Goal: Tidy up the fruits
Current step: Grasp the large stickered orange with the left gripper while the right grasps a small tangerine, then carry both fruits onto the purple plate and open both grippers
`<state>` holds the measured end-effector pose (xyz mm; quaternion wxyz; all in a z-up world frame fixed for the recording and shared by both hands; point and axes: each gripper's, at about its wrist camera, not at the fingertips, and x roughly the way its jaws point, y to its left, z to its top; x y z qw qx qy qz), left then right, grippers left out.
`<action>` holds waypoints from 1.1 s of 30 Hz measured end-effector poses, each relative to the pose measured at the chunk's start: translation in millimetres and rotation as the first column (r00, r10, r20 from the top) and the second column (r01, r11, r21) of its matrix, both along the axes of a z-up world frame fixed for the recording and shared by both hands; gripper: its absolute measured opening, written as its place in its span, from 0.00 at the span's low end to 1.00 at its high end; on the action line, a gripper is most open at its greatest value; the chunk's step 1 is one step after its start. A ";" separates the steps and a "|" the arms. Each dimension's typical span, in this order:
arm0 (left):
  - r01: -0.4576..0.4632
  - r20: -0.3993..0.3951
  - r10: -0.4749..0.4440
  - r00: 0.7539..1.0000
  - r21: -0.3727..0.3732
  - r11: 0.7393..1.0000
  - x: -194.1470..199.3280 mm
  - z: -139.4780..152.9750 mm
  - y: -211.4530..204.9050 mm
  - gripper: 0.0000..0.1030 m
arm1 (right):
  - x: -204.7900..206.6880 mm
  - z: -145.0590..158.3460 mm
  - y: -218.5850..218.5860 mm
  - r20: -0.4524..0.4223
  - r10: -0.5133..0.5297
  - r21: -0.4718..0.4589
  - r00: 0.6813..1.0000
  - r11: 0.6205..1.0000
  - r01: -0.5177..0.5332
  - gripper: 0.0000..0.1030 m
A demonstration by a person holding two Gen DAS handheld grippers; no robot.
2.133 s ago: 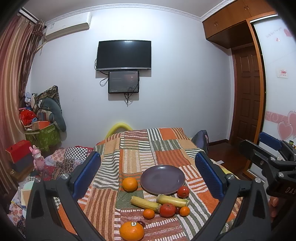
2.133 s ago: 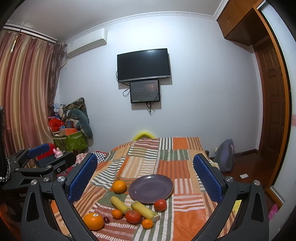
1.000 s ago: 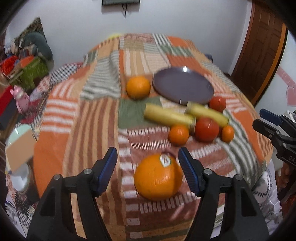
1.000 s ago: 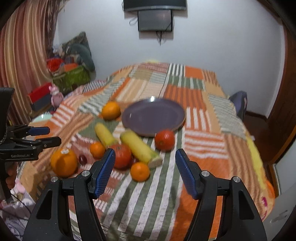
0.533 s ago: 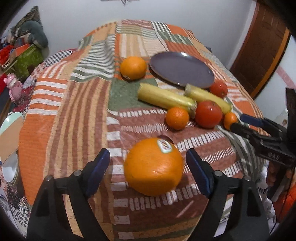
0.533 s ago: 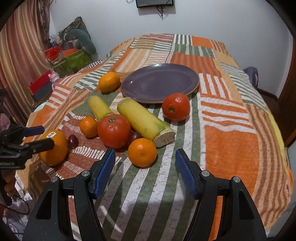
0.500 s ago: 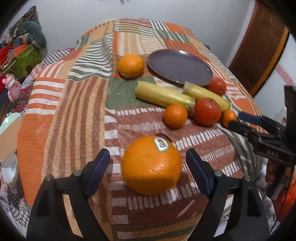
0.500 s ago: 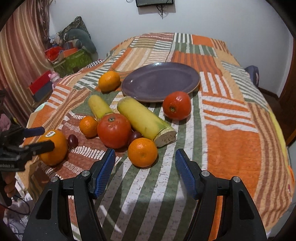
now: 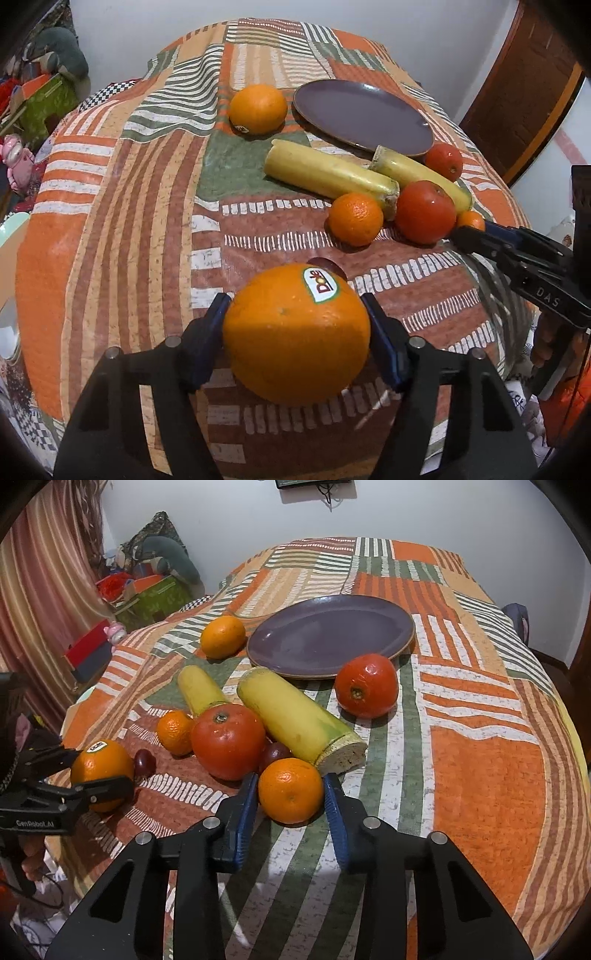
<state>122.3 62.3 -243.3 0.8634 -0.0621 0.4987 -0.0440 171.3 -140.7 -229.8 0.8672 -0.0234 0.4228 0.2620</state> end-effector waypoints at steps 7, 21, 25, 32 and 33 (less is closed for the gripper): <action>0.000 0.023 -0.001 1.000 0.011 1.000 0.6 13.0 -0.9 0.67 | -3.1 13.8 -4.5 0.027 -0.008 0.024 1.000 1.000 0.007 0.32; -0.005 0.252 0.000 0.968 0.021 1.000 39.4 98.1 -9.9 0.67 | 18.8 69.3 -12.3 0.207 -0.038 0.031 0.978 0.999 0.032 0.32; -0.004 0.291 -0.003 0.957 0.024 1.000 61.3 111.8 -15.0 0.67 | 31.1 82.6 -14.4 0.251 -0.053 0.032 0.966 0.998 0.046 0.32; 0.010 0.297 -0.014 0.955 0.016 1.000 100.7 117.2 -21.3 0.67 | 50.7 99.0 -18.6 0.317 -0.082 0.037 0.945 0.997 0.074 0.32; 0.011 0.293 -0.014 0.956 0.013 1.000 107.6 115.6 -21.9 0.67 | 54.9 100.1 -19.0 0.322 -0.085 0.038 0.943 0.996 0.076 0.32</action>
